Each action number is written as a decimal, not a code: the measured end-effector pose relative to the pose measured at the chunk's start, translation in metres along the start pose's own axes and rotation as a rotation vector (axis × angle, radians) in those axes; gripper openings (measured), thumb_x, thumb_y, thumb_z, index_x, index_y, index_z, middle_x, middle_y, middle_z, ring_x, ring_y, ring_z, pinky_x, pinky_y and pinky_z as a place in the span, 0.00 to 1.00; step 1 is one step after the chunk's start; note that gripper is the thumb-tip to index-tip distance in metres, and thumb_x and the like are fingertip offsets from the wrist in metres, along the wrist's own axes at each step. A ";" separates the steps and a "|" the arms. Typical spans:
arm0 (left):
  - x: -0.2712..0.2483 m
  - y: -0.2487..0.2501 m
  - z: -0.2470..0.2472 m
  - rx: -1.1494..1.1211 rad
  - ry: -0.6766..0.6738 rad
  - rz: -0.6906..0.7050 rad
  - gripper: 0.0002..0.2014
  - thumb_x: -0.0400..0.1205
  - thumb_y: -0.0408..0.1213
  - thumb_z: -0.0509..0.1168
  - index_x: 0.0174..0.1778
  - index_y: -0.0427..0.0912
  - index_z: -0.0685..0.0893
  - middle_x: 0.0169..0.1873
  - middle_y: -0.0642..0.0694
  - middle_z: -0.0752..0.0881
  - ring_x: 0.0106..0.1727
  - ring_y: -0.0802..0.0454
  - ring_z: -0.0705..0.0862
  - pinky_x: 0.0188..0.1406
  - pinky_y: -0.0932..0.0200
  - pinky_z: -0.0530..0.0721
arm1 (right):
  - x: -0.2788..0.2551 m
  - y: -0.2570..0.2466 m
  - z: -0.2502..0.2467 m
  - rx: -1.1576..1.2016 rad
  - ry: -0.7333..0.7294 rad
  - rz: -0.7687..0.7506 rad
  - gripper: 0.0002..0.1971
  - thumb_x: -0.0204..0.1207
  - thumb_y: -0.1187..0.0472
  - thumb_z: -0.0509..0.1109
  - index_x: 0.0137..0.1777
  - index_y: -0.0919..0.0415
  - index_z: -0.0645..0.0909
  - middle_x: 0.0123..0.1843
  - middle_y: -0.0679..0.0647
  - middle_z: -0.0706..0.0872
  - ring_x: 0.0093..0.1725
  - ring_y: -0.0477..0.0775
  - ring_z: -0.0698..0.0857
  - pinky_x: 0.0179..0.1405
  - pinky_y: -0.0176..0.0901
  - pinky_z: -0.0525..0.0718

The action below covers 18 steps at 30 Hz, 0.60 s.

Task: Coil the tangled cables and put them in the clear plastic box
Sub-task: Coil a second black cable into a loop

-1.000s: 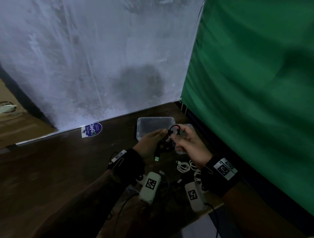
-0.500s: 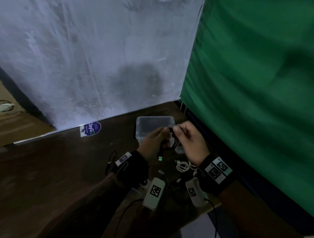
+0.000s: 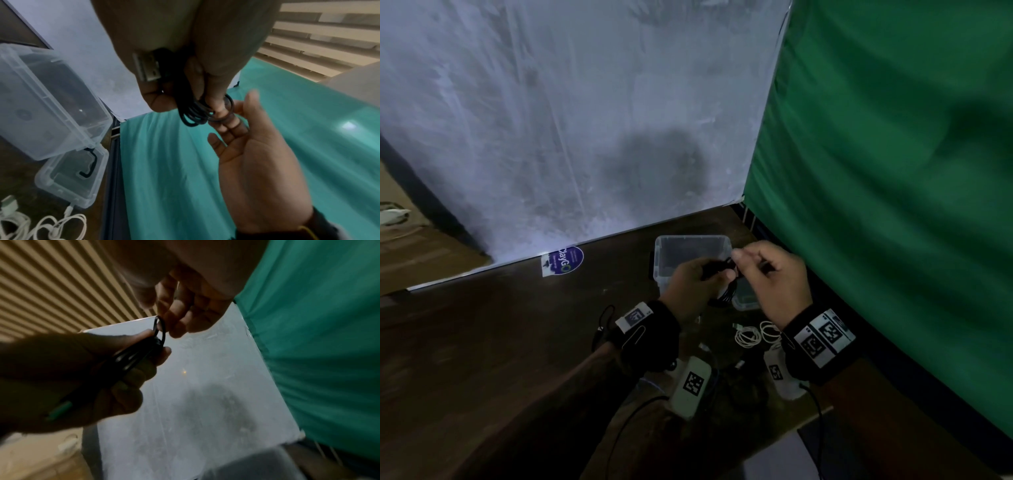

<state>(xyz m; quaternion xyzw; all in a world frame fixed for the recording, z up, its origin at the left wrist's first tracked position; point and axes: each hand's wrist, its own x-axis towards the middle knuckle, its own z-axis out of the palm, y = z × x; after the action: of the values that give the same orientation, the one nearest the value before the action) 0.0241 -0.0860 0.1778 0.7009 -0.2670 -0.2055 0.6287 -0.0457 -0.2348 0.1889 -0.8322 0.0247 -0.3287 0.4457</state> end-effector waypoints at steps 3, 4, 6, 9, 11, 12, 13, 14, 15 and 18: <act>0.001 -0.001 -0.003 0.032 -0.002 -0.010 0.08 0.81 0.41 0.68 0.52 0.42 0.86 0.39 0.50 0.88 0.36 0.61 0.86 0.36 0.66 0.81 | -0.002 -0.001 -0.002 0.177 -0.058 0.193 0.08 0.83 0.57 0.69 0.44 0.58 0.86 0.35 0.51 0.88 0.36 0.48 0.86 0.39 0.48 0.84; 0.001 -0.001 -0.004 0.024 -0.008 -0.013 0.08 0.81 0.42 0.69 0.50 0.42 0.86 0.38 0.50 0.88 0.35 0.61 0.86 0.35 0.66 0.81 | -0.003 0.000 -0.002 0.238 -0.098 0.258 0.06 0.82 0.59 0.70 0.48 0.59 0.88 0.37 0.50 0.89 0.38 0.45 0.86 0.41 0.44 0.83; -0.001 0.001 -0.004 0.003 -0.009 -0.012 0.06 0.80 0.41 0.69 0.49 0.43 0.86 0.37 0.52 0.88 0.34 0.65 0.85 0.33 0.70 0.80 | -0.002 0.001 -0.003 0.324 -0.204 0.371 0.07 0.83 0.60 0.69 0.51 0.58 0.89 0.40 0.48 0.91 0.42 0.44 0.87 0.44 0.42 0.82; -0.003 -0.001 -0.003 -0.043 -0.016 -0.042 0.06 0.81 0.42 0.69 0.49 0.44 0.86 0.33 0.56 0.86 0.32 0.64 0.83 0.32 0.69 0.79 | 0.000 -0.001 -0.006 0.300 -0.302 0.378 0.08 0.83 0.60 0.68 0.50 0.55 0.90 0.43 0.47 0.92 0.46 0.45 0.88 0.45 0.41 0.82; -0.005 -0.002 -0.001 -0.185 -0.025 -0.156 0.09 0.83 0.45 0.65 0.45 0.43 0.85 0.26 0.55 0.81 0.27 0.59 0.78 0.29 0.63 0.76 | 0.001 -0.005 -0.008 0.233 -0.290 0.295 0.08 0.83 0.62 0.68 0.47 0.59 0.90 0.39 0.46 0.90 0.42 0.41 0.87 0.45 0.34 0.81; -0.005 -0.002 0.000 -0.275 -0.022 -0.217 0.12 0.84 0.46 0.64 0.42 0.42 0.84 0.23 0.54 0.78 0.24 0.58 0.75 0.28 0.62 0.73 | 0.002 -0.007 -0.008 0.202 -0.261 0.274 0.09 0.83 0.62 0.68 0.46 0.59 0.89 0.38 0.46 0.89 0.41 0.39 0.86 0.45 0.31 0.81; -0.006 -0.004 0.001 -0.312 -0.016 -0.245 0.14 0.83 0.48 0.64 0.37 0.42 0.83 0.22 0.52 0.76 0.23 0.57 0.73 0.28 0.61 0.71 | 0.004 -0.009 -0.009 0.166 -0.216 0.263 0.09 0.83 0.62 0.68 0.45 0.58 0.89 0.38 0.46 0.89 0.41 0.39 0.85 0.44 0.30 0.80; -0.007 -0.005 0.004 -0.303 -0.014 -0.250 0.16 0.83 0.49 0.64 0.33 0.43 0.82 0.22 0.51 0.74 0.23 0.56 0.71 0.30 0.60 0.70 | 0.007 -0.009 -0.011 0.134 -0.168 0.254 0.09 0.83 0.61 0.68 0.43 0.55 0.88 0.39 0.48 0.89 0.41 0.39 0.85 0.44 0.29 0.81; -0.009 -0.006 0.007 -0.293 -0.015 -0.247 0.16 0.83 0.49 0.65 0.32 0.44 0.83 0.22 0.50 0.74 0.24 0.56 0.72 0.31 0.59 0.71 | 0.010 -0.009 -0.014 0.119 -0.128 0.245 0.09 0.83 0.60 0.68 0.42 0.53 0.87 0.40 0.49 0.90 0.42 0.41 0.85 0.43 0.30 0.81; -0.016 -0.005 0.015 -0.313 -0.031 -0.264 0.11 0.83 0.48 0.65 0.44 0.47 0.89 0.29 0.48 0.80 0.32 0.54 0.78 0.39 0.59 0.79 | 0.015 -0.006 -0.020 0.099 -0.068 0.220 0.10 0.83 0.59 0.67 0.42 0.53 0.86 0.41 0.51 0.89 0.42 0.42 0.85 0.43 0.30 0.81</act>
<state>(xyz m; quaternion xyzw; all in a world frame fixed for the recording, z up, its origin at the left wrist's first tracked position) 0.0028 -0.0874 0.1698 0.6204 -0.1474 -0.3359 0.6932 -0.0466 -0.2503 0.2093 -0.8121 0.0845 -0.2501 0.5203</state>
